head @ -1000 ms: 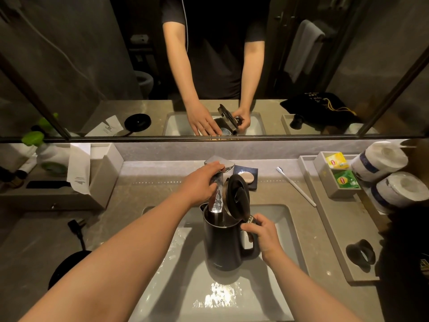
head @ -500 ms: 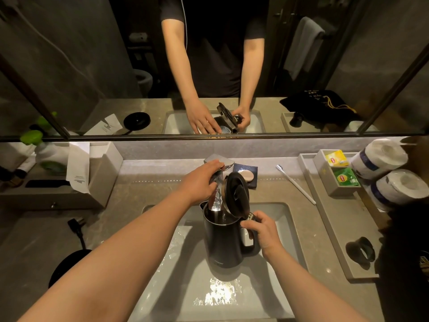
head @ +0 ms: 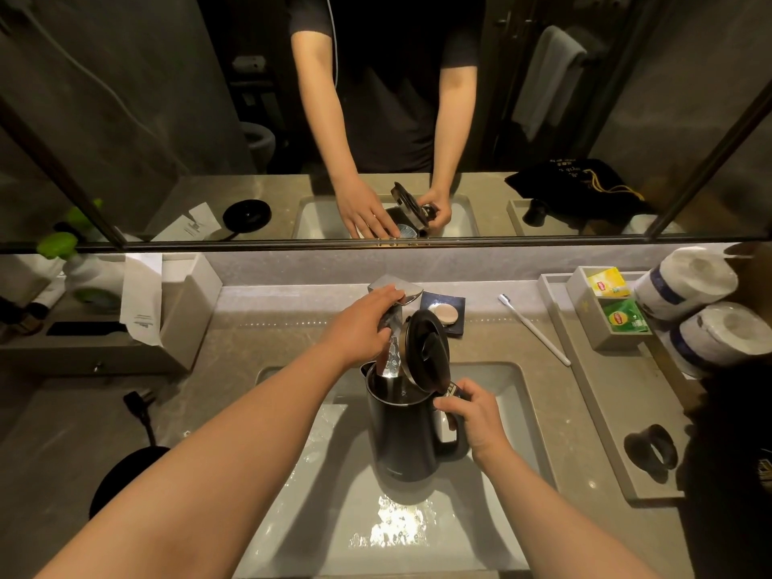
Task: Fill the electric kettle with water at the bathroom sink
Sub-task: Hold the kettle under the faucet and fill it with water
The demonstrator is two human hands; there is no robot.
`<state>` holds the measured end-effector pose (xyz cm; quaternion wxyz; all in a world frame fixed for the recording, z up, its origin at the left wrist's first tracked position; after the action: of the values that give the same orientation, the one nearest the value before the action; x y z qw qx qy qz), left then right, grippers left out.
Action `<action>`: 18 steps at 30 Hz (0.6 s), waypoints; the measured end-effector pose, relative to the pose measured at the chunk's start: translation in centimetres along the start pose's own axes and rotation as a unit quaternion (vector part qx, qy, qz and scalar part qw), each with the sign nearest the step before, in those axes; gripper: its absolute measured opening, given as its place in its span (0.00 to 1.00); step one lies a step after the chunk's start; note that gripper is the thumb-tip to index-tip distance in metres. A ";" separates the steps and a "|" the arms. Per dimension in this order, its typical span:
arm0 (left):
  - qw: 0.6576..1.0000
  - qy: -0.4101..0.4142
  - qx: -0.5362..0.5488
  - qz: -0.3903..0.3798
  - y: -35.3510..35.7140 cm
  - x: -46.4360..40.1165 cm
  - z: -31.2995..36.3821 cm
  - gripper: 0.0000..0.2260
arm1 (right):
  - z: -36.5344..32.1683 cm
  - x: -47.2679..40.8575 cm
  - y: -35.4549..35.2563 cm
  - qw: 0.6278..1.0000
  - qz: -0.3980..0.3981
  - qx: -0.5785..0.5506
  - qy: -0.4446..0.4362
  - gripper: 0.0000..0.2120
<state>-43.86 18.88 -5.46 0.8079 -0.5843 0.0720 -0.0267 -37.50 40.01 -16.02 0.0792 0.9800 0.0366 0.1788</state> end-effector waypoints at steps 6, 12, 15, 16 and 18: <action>1.000 -0.001 -0.001 -0.005 0.1 0.0 0.0 0.30 | 0.2 -0.1 0.0 1.000 0.005 0.009 -0.002 0.13; 1.000 -0.006 -0.003 -0.005 0.2 0.0 -0.1 0.30 | 0.4 -0.2 0.1 1.000 0.003 0.005 -0.001 0.12; 1.000 -0.007 -0.006 -0.006 0.2 0.0 -0.1 0.30 | 0.5 -0.2 0.0 1.000 0.005 0.009 -0.002 0.12; 1.000 -0.006 -0.005 -0.006 0.2 0.0 -0.1 0.30 | 0.5 -0.2 0.0 1.000 0.007 0.010 -0.002 0.13; 1.000 -0.005 -0.004 -0.004 0.2 0.1 -0.1 0.31 | 0.5 -0.3 -0.1 1.000 0.007 0.010 -0.002 0.13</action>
<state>-43.77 18.87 -5.68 0.8056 -0.5882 0.0658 -0.0261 -37.58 40.01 -16.60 0.0679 0.9813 0.0313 0.1772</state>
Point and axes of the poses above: each hand's wrist, its own x-axis away from the middle knuckle, its own y-axis out of the palm, z = x × y, the point moved 8 cm from there along -x, towards the middle knuckle, and after that the axes turned 13 degrees about -x, right-handed, at the moved point
